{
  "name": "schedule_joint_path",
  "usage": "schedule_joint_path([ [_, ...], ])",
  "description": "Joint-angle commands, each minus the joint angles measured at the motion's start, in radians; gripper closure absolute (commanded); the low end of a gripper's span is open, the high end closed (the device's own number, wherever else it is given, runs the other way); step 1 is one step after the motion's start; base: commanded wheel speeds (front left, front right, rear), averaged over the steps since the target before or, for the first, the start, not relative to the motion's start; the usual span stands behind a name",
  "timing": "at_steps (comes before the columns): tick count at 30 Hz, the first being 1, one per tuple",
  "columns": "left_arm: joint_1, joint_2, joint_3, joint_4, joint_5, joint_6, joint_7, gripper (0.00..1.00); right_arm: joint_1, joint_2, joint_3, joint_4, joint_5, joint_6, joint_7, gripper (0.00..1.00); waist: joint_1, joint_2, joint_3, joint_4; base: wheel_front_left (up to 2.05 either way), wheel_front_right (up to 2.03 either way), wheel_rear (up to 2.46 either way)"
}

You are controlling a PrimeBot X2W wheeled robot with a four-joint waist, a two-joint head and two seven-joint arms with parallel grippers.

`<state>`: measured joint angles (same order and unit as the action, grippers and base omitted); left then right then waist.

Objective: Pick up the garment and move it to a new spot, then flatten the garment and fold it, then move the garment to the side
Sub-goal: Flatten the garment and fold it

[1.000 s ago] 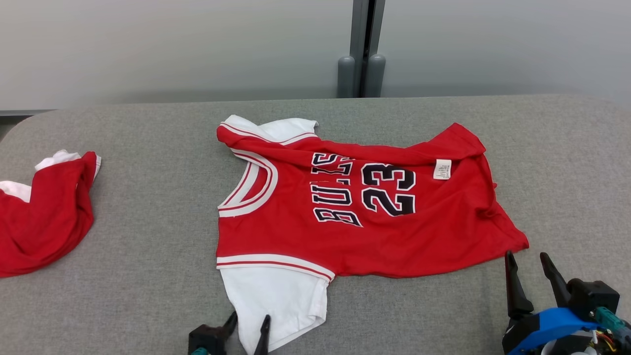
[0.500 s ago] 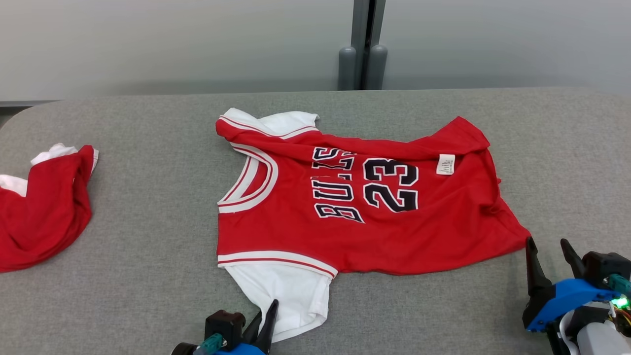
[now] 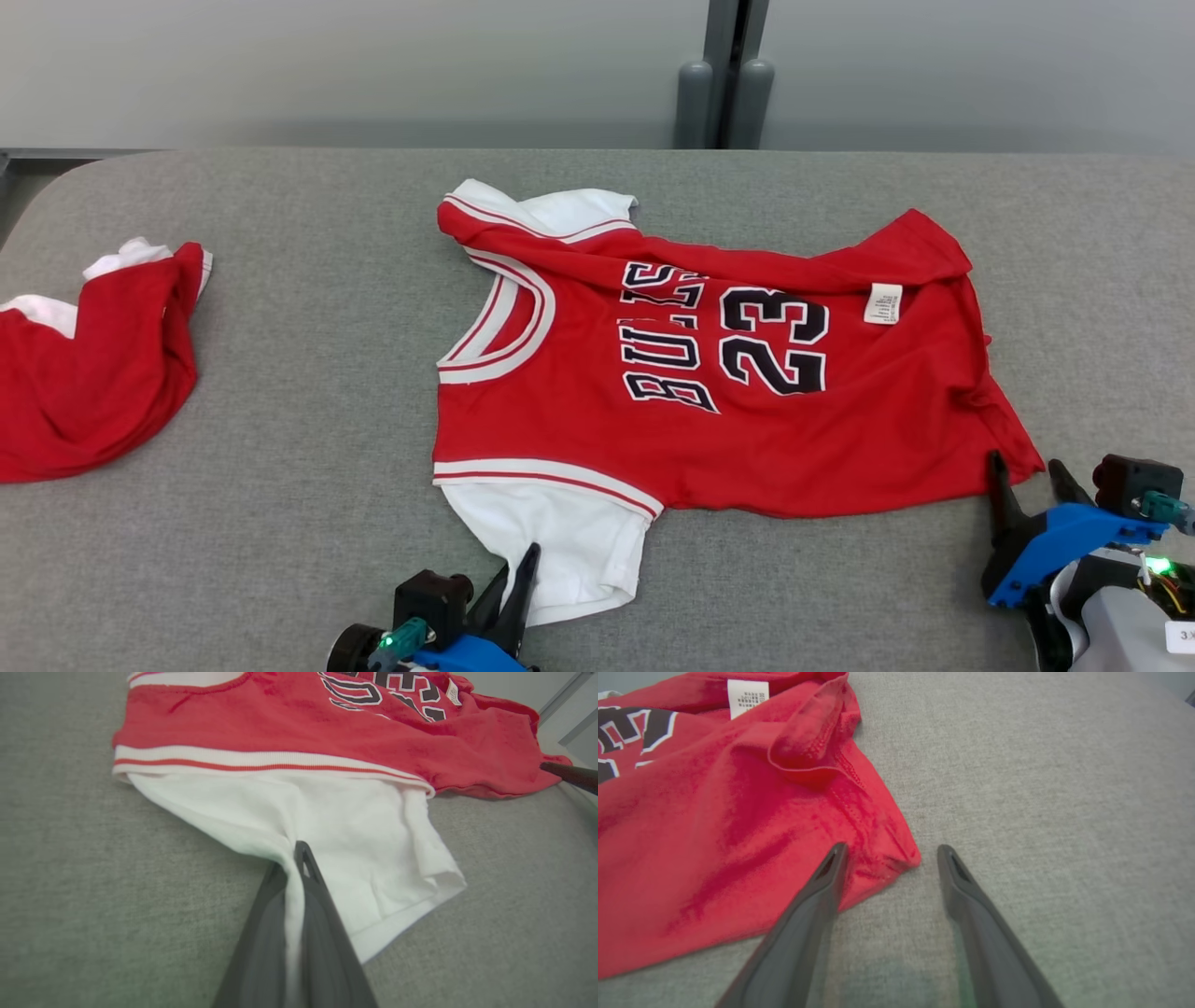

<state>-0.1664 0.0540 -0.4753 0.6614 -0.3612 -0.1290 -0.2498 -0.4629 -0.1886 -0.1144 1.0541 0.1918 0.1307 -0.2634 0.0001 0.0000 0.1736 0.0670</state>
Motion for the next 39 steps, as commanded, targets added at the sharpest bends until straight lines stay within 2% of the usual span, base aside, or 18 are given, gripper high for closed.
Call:
schedule_joint_path([
  [1,-0.011,0.001,-0.005,-0.009,-0.008,0.004,-0.008,1.0,-0.01,0.011,0.006,0.026,0.022,0.0,0.011,0.0,-0.0001,0.0,0.002,0.005,0.0,0.0,0.0],
  [4,-0.011,0.0,-0.003,-0.021,-0.011,0.01,-0.01,1.0,-0.021,0.046,0.037,0.059,0.072,0.002,0.026,0.0,-0.0001,0.0,0.005,0.008,0.0,0.0,0.0],
  [5,-0.011,0.0,-0.003,-0.024,-0.013,0.012,-0.01,1.0,-0.024,0.053,0.054,0.058,0.083,0.002,0.024,0.51,-0.0001,0.0,0.005,0.008,0.0,0.0,0.0],
  [7,-0.01,-0.001,-0.001,-0.031,-0.016,0.015,-0.012,1.0,-0.029,0.075,0.091,0.048,0.119,0.003,0.02,1.0,-0.0001,0.0,0.004,0.008,0.0,0.0,0.0],
  [15,-0.05,-0.001,0.053,-0.065,-0.041,0.019,-0.016,1.0,-0.043,0.076,0.197,-0.088,0.296,0.001,-0.001,1.0,-0.0001,0.0,-0.001,0.006,0.0,0.0,0.0],
  [21,-0.167,0.012,0.141,-0.114,-0.087,0.011,-0.016,1.0,-0.08,0.016,0.269,-0.246,0.386,0.0,-0.002,1.0,-0.0001,0.0,0.012,-0.01,0.0,0.0,0.0],
  [25,-0.31,0.037,0.171,-0.115,-0.128,0.004,-0.003,1.0,-0.159,-0.037,0.318,-0.309,0.419,0.0,-0.002,1.0,-0.0001,0.0,0.049,-0.023,0.0,0.0,0.0],
  [30,-0.564,0.077,0.197,-0.097,-0.193,-0.003,0.071,1.0,-0.36,-0.092,0.375,-0.347,0.457,0.0,0.046,1.0,-0.0001,0.0,0.13,-0.042,0.0,0.0,0.0],
  [34,-0.805,0.098,0.224,-0.069,-0.237,-0.004,0.134,1.0,-0.574,-0.098,0.388,-0.346,0.507,0.0,0.098,1.0,-0.0001,0.0,0.219,-0.06,0.0,0.0,0.0],
  [35,-0.925,0.104,0.236,-0.046,-0.255,-0.004,0.156,1.0,-0.681,-0.101,0.387,-0.335,0.521,0.0,0.112,1.0,-0.0001,0.0,0.262,-0.069,0.0,0.0,0.0],
  [39,-1.169,0.118,0.227,0.024,-0.236,-0.004,0.187,1.0,-0.896,-0.11,0.38,-0.273,0.517,0.0,0.138,1.0,-0.0001,0.0,0.341,-0.082,0.0,0.0,0.0],
])
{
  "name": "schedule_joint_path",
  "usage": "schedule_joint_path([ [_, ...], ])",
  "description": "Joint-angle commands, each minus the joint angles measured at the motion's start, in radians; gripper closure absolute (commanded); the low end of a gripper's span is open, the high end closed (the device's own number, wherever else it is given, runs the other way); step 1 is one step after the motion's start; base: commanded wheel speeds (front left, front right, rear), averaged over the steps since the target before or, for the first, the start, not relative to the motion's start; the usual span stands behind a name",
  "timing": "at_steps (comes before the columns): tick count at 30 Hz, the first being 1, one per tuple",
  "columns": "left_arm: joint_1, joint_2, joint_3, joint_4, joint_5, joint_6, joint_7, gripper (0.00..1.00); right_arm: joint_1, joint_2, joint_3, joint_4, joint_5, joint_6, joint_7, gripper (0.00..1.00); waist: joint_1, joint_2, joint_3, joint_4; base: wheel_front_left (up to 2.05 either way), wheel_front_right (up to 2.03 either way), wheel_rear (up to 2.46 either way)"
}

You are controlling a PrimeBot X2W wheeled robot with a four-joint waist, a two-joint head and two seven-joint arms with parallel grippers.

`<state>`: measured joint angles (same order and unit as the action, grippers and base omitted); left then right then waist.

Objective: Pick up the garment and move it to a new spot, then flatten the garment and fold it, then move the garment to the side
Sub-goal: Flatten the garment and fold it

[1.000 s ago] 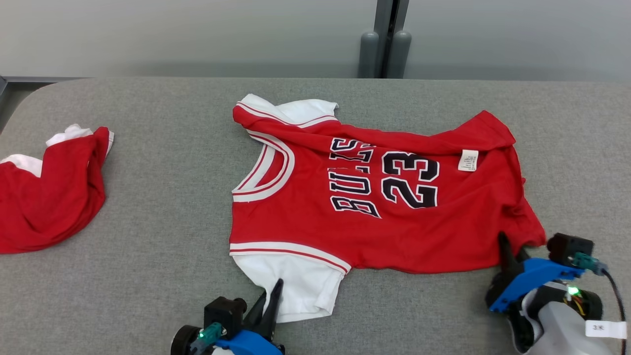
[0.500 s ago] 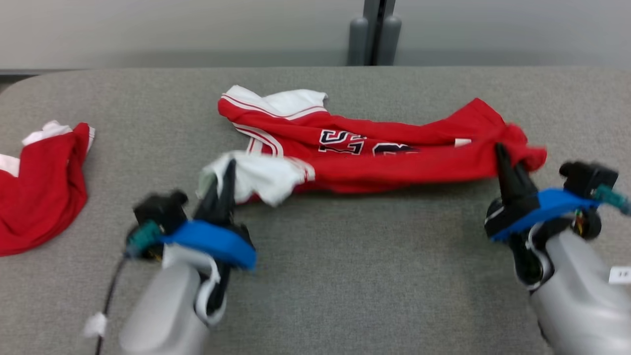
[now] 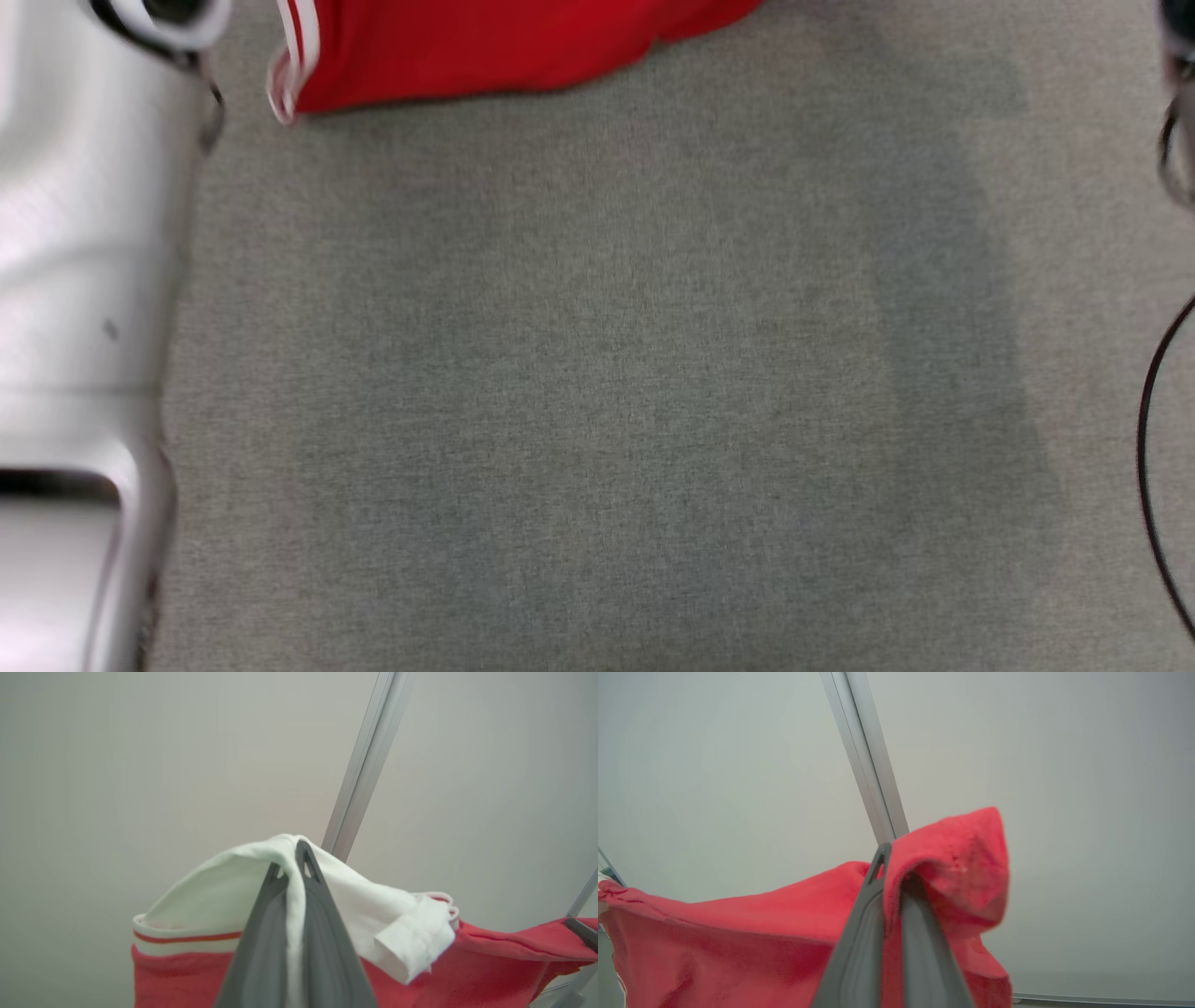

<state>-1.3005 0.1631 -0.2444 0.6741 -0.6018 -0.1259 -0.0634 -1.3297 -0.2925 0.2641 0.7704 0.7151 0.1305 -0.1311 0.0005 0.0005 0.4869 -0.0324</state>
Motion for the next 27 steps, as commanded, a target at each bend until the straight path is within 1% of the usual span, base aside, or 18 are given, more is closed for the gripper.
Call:
schedule_joint_path([
  [1,-0.096,0.007,-0.01,0.034,0.011,-0.007,0.008,1.0,-0.085,-0.011,-0.001,0.03,-0.015,0.0,0.009,1.0,-0.0005,-0.0005,0.044,0.015,0.0,0.0,0.0],
  [5,-0.31,-0.013,-0.003,0.125,0.012,-0.003,-0.002,1.0,-0.279,-0.017,-0.025,0.121,-0.022,0.0,-0.003,1.0,-0.0005,-0.0005,0.086,0.006,0.0,0.0,0.0],
  [6,-0.31,-0.013,-0.003,0.125,0.012,-0.003,-0.002,1.0,-0.279,-0.017,-0.025,0.121,-0.022,0.0,-0.003,1.0,-0.0005,-0.0005,0.086,0.006,0.0,0.0,0.0],
  [11,-0.523,-0.042,-0.02,0.213,0.024,-0.005,-0.046,1.0,-0.448,-0.015,-0.013,0.191,-0.043,0.0,-0.053,1.0,-0.0005,-0.0005,0.103,-0.006,0.0,0.0,0.0],
  [15,-0.594,-0.062,-0.06,0.259,0.01,-0.007,-0.082,1.0,-0.488,-0.015,0.023,0.223,-0.042,0.0,-0.075,1.0,-0.0005,-0.0005,0.109,-0.007,0.0,0.0,0.0],
  [18,-0.578,-0.07,-0.108,0.265,-0.022,-0.007,-0.1,1.0,-0.459,-0.021,0.049,0.233,-0.015,0.0,-0.083,1.0,-0.0005,-0.0005,0.113,-0.003,0.0,0.0,0.0],
  [22,-0.488,-0.06,-0.157,0.268,-0.083,-0.008,-0.133,1.0,-0.365,-0.022,0.089,0.241,0.027,0.0,-0.094,1.0,-0.0005,-0.0005,0.109,0.001,0.0,0.0,0.0],
  [24,-0.42,-0.051,-0.177,0.26,-0.111,-0.008,-0.152,1.0,-0.305,-0.016,0.107,0.234,0.056,0.0,-0.105,1.0,-0.0005,-0.0005,0.104,0.001,0.0,0.0,0.0],
  [25,-0.338,-0.04,-0.195,0.247,-0.131,-0.008,-0.171,1.0,-0.225,-0.009,0.126,0.222,0.083,0.0,-0.113,1.0,-0.0005,-0.0005,0.094,0.0,0.0,0.0,0.0],
  [27,-0.253,-0.033,-0.195,0.223,-0.162,-0.008,-0.187,1.0,-0.146,-0.009,0.14,0.203,0.114,0.0,-0.123,1.0,-0.0005,-0.0005,0.086,0.0,0.0,0.0,0.0],
])
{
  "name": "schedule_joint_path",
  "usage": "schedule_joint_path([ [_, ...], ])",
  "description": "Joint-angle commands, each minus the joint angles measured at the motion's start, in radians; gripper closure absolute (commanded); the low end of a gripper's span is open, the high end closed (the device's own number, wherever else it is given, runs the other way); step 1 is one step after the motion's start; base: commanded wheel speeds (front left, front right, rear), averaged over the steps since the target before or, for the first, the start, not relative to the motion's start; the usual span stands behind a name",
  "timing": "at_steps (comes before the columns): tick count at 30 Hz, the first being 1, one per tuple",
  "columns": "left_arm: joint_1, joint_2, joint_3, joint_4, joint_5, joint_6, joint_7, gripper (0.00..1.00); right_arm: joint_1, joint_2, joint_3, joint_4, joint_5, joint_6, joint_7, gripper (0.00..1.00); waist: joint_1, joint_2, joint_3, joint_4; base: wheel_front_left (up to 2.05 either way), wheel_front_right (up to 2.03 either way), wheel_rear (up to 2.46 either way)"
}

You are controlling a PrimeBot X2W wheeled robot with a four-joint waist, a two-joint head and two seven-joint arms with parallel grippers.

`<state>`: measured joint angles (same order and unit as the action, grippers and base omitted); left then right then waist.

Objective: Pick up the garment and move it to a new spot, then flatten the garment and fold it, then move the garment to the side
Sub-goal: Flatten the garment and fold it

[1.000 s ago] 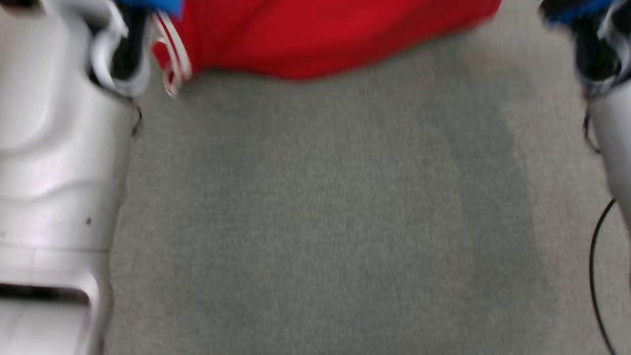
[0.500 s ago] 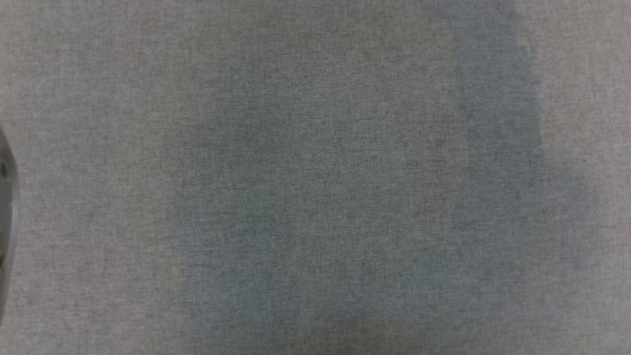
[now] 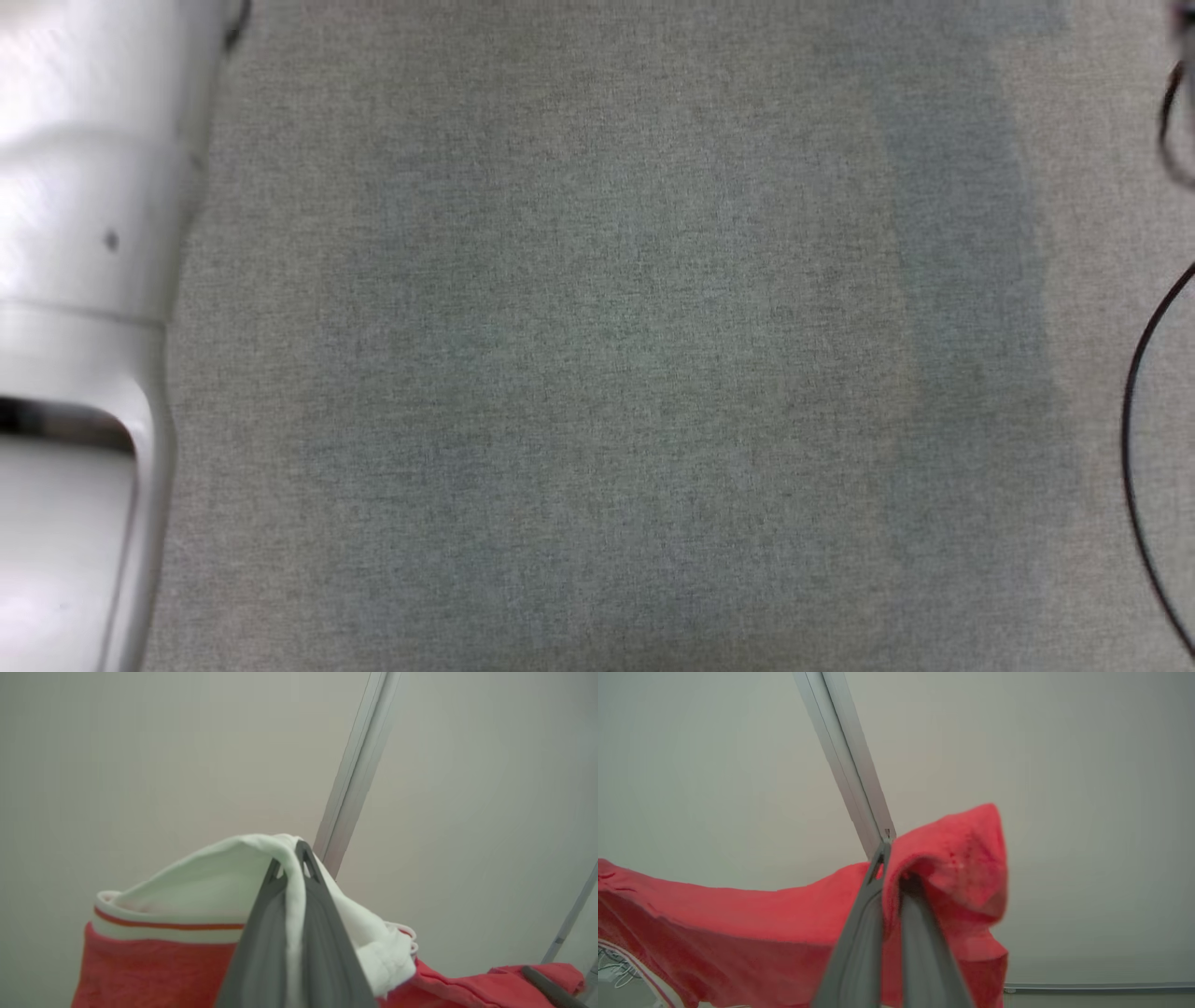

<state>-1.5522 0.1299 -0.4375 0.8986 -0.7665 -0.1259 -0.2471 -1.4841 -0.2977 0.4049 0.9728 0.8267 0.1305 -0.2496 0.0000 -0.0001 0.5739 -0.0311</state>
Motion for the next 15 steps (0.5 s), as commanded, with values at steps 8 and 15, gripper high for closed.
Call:
schedule_joint_path([
  [8,0.419,0.055,0.063,-0.2,0.0,0.007,-0.018,1.0,0.346,-0.009,0.047,-0.135,0.075,0.0,-0.016,1.0,0.0,0.0001,-0.073,-0.004,0.0,0.0,0.0],
  [15,0.894,0.021,0.16,-0.457,0.058,0.048,-0.019,1.0,0.664,-0.018,0.008,-0.285,0.097,0.0,-0.017,1.0,0.0,0.0001,-0.181,0.005,0.0,0.0,0.0],
])
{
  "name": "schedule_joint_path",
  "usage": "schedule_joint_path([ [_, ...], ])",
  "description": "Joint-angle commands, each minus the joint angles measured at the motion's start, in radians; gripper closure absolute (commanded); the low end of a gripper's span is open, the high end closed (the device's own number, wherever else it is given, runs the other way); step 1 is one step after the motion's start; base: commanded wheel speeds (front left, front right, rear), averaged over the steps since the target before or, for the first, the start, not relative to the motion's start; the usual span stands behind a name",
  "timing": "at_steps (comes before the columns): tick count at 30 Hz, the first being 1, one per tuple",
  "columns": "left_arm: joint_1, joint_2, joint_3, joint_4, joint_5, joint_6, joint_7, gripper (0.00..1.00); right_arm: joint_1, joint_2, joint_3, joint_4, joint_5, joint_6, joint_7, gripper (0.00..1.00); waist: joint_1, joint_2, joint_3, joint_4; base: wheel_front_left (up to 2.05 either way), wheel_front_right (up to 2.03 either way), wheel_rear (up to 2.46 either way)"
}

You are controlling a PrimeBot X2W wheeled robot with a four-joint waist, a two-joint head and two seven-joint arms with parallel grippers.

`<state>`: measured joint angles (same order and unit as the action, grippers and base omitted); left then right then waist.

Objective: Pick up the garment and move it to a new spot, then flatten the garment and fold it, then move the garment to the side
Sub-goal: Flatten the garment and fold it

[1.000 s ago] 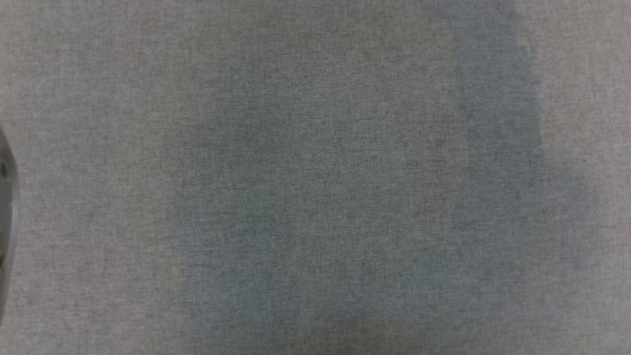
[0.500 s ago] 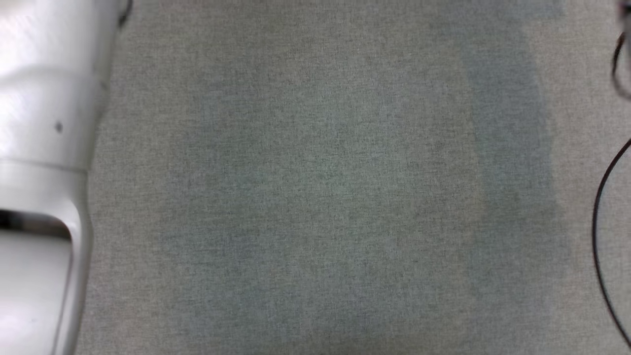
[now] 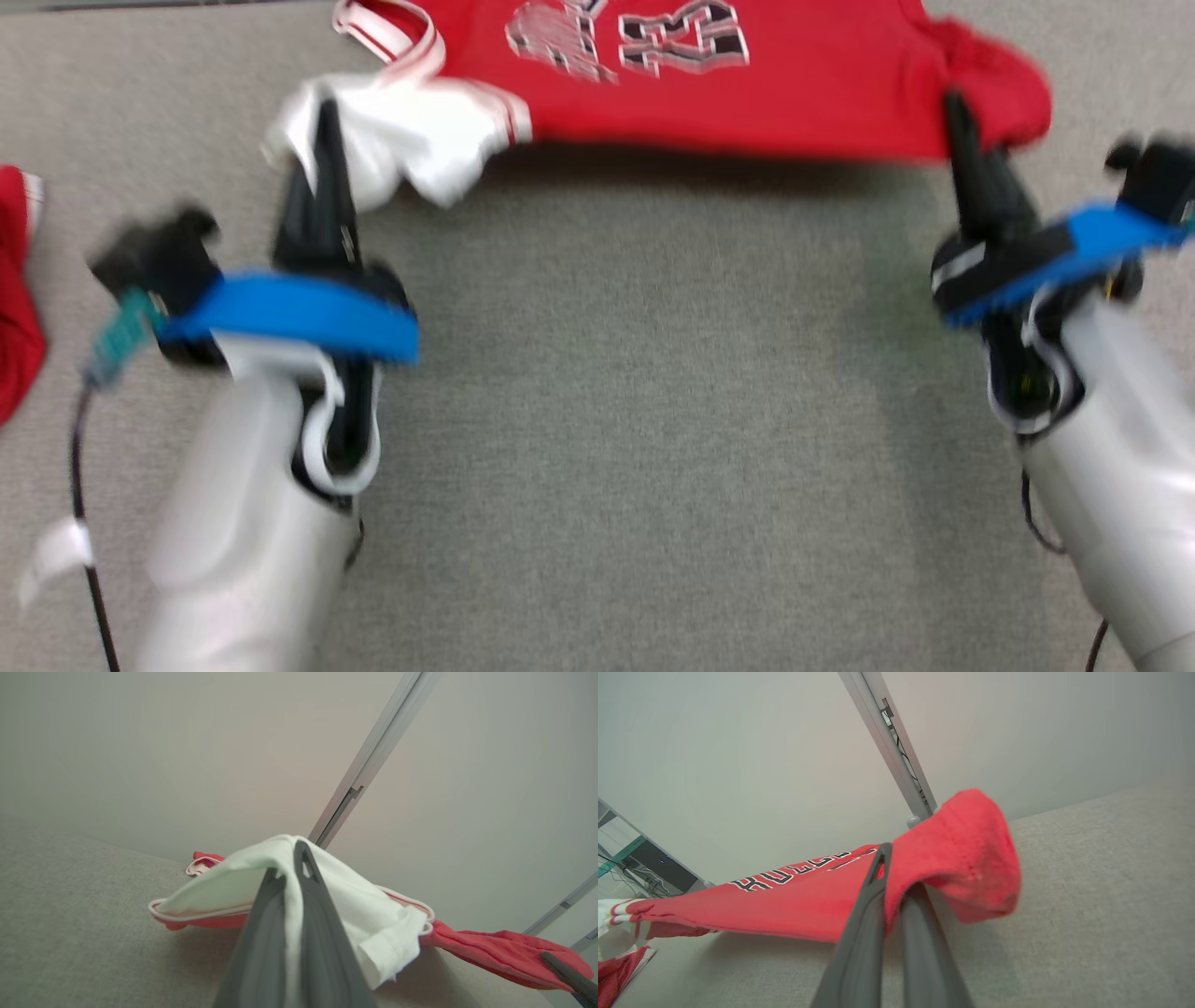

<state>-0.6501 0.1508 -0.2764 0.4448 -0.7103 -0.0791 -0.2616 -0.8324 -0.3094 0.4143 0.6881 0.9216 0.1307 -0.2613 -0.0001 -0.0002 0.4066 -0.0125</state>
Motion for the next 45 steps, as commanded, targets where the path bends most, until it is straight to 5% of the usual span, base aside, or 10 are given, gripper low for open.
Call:
schedule_joint_path([
  [1,0.052,-0.007,0.006,-0.027,0.01,0.005,-0.004,1.0,0.061,-0.008,-0.009,-0.012,0.004,0.0,-0.005,1.0,0.0001,0.0002,-0.034,-0.01,0.0,0.0,0.0],
  [8,0.465,-0.055,-0.009,-0.155,0.018,0.03,-0.005,1.0,0.408,0.001,-0.094,-0.089,0.011,0.0,-0.005,1.0,0.0001,0.0002,-0.169,0.008,0.0,0.0,0.0],
  [19,0.729,-0.048,-0.074,-0.249,0.02,0.057,0.029,1.0,0.758,0.013,-0.219,-0.2,-0.074,0.0,-0.002,1.0,0.0001,0.0002,-0.268,0.03,0.0,0.0,0.0],
  [45,0.591,0.017,-0.11,-0.245,0.043,0.026,0.119,1.0,0.739,0.155,-0.423,-0.348,-0.266,0.0,0.22,1.0,0.0001,0.0002,-0.247,-0.012,0.0,0.0,0.0],
])
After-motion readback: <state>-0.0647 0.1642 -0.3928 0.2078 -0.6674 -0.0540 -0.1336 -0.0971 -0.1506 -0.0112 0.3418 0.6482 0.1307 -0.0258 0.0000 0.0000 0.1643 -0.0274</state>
